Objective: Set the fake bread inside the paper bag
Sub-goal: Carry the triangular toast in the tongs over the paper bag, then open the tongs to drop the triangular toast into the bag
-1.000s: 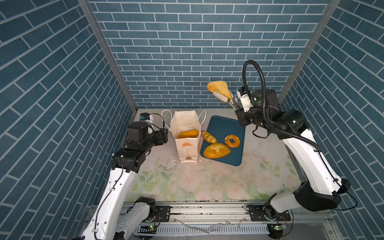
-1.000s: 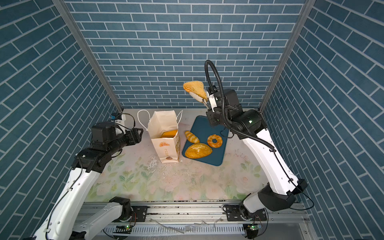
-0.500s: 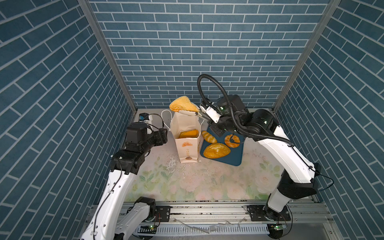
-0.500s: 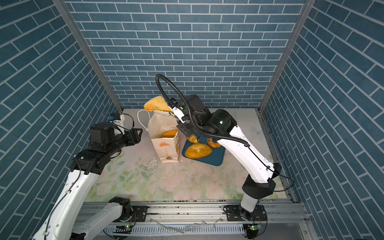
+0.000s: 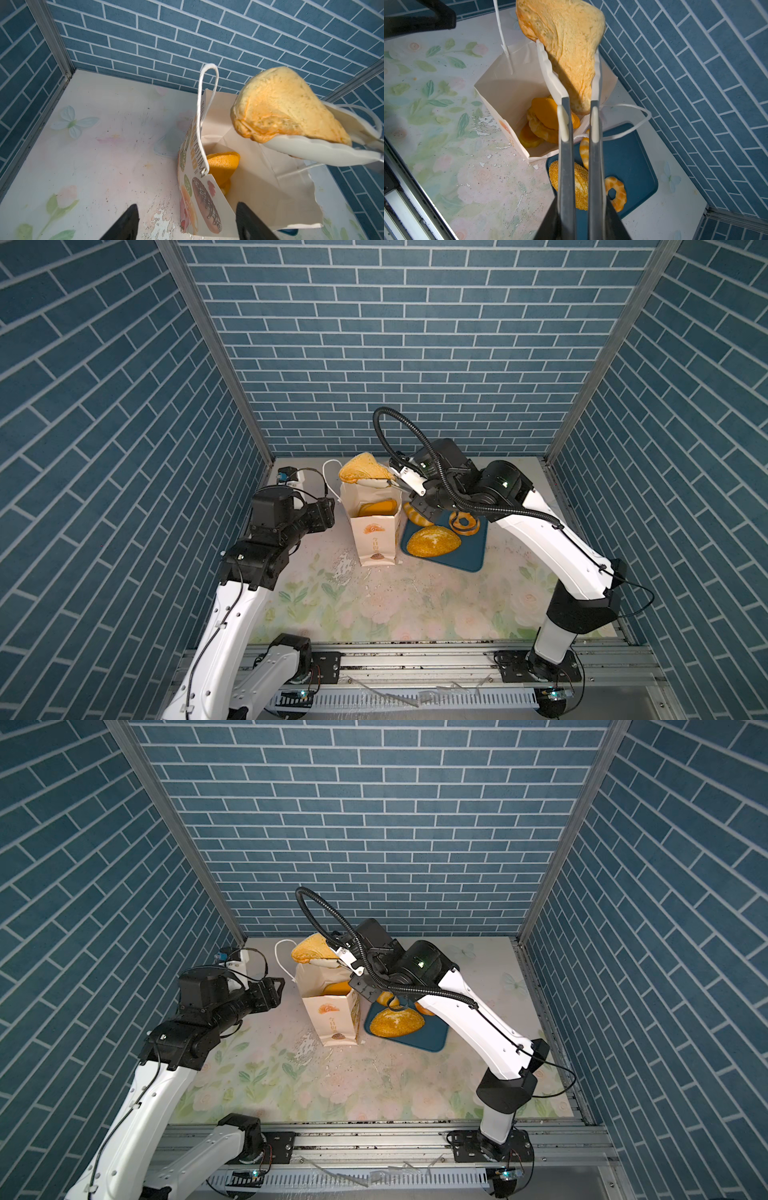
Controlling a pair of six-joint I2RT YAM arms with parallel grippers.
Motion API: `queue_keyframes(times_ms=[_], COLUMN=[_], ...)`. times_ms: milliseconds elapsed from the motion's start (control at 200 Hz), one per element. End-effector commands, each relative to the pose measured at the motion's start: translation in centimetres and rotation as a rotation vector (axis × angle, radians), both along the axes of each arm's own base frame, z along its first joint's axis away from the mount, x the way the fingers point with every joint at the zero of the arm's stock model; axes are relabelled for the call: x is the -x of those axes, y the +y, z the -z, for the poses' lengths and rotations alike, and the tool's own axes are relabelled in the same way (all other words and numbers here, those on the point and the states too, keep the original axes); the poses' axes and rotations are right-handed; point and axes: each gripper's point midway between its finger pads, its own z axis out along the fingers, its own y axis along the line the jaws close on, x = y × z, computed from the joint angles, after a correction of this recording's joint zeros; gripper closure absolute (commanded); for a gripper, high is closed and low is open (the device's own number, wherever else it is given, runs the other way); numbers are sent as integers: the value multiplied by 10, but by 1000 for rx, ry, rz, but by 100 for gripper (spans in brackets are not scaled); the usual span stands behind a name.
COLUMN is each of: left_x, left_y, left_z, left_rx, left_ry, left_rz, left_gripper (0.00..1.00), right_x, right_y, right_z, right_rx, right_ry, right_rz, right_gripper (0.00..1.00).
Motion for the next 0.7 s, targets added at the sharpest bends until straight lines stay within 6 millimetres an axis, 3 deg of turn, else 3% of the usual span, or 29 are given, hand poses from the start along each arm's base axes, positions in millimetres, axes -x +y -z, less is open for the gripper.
queue_keyframes(times_ms=[0, 325, 695], left_x=[2, 2, 1], left_y=[0, -1, -1], left_z=[3, 6, 7], left_rx=[-3, -6, -8], left_ry=[7, 15, 19], left_rz=[5, 11, 10], left_gripper=[25, 25, 25], right_x=[-2, -5, -6], right_y=[-2, -1, -2], right_z=[-11, 9, 2], right_rx=[-32, 13, 4], right_ry=[-34, -3, -20], right_rz=[14, 32, 31], right_gripper=[77, 69, 59])
